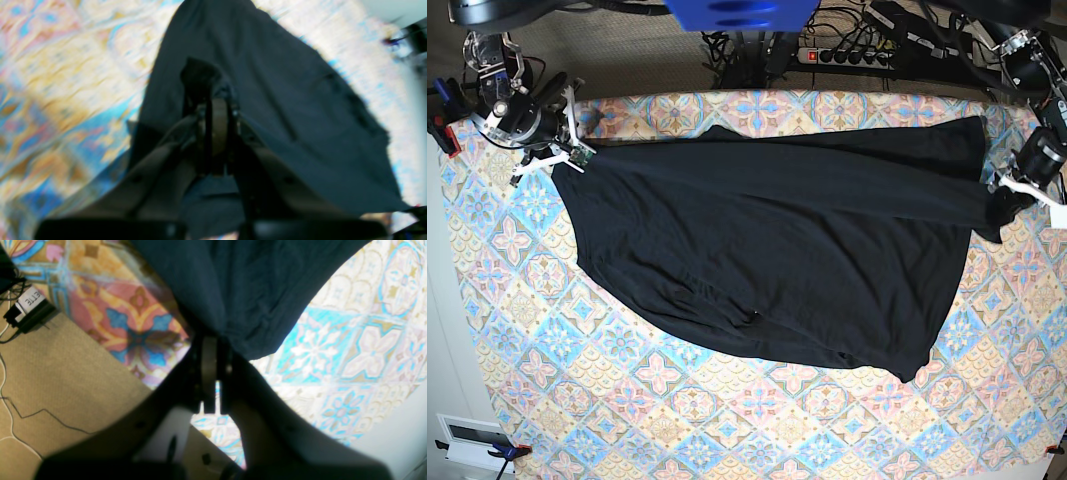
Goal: Layout the t-shirt on the table in an organized manner, then fold the t-shirt properly
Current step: 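Hold the shirt edge taut between both grippers and adjust the left grip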
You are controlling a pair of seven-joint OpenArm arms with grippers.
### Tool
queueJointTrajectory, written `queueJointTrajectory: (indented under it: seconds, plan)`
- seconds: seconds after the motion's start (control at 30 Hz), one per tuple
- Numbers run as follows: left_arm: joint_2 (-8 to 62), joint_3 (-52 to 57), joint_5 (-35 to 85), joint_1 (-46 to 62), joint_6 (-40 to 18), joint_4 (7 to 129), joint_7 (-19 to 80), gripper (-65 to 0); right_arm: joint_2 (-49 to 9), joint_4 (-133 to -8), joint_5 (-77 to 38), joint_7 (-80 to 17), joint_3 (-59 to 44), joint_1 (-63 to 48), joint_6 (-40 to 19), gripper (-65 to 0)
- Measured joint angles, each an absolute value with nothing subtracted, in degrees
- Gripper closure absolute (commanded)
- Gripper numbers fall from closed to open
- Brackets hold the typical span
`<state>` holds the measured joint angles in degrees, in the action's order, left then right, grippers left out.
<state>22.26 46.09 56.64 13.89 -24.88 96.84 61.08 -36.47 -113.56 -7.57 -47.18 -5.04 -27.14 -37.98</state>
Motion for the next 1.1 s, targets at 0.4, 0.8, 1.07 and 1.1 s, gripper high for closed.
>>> queueJointTrajectory:
  seconds: [0.4, 0.8, 1.07, 1.1]
  plan:
    - [21.9, 45.9, 44.1, 14.9, -25.1, 89.0, 60.3, -0.5, -36.5, -113.6, -7.6, -47.1, -5.0, -27.1, -38.0, 0.0]
    - [24.1, 41.5, 40.3, 19.6, -24.9, 87.7, 58.7, -17.9, -36.3, -113.6, -7.6, -47.2, -2.9, -27.2, -38.0, 0.0]
    - [26.9, 41.6, 45.3, 25.8, -25.0, 88.1, 59.9, -25.8, -36.5, -113.6, -7.5, -47.2, -2.8, -27.0, -37.8, 0.0]
    - [27.2, 41.8, 46.1, 27.0, -25.0, 88.1, 59.3, -25.8, -36.5, -113.6, -7.5, -47.2, -2.8, -27.0, -37.8, 0.0]
